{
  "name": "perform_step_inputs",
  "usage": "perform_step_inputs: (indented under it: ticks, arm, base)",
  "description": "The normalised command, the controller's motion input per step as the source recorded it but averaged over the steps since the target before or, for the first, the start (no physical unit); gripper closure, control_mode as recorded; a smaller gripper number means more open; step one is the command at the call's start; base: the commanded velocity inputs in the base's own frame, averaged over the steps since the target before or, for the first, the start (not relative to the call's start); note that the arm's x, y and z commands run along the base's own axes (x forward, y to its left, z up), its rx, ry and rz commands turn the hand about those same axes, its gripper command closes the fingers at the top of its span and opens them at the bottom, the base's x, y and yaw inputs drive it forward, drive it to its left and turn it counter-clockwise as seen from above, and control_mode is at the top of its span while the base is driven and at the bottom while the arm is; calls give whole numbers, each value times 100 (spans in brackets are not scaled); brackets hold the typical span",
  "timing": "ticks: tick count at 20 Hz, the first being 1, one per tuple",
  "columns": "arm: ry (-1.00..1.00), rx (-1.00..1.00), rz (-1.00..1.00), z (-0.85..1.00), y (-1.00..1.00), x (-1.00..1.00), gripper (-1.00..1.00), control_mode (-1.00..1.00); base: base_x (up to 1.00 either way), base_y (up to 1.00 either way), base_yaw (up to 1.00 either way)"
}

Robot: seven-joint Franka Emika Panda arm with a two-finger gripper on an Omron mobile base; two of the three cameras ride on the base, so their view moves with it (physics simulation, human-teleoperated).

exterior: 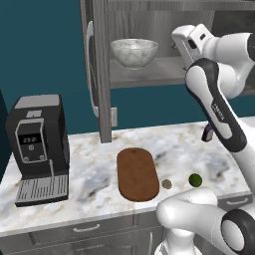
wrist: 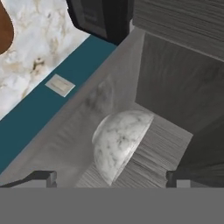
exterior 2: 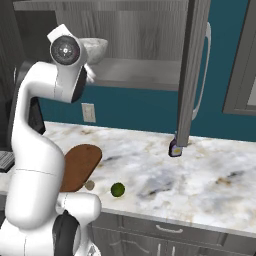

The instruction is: Open the cabinet. Place the bowl and condiment on the counter. Then place the lime and garlic on the cutting board.

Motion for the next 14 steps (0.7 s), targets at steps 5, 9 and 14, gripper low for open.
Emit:
perform_step_inputs:
  ticks: [5,9,14]
  arm:
    - [0,1,0,0,19,29,-100,-100]
    - [0,0,0,0,17,29,-100,-100]
    - [0,0,0,0,14,29,-100,-100]
  base:
    - [0,0,0]
    - [0,0,0]
    - [0,0,0]
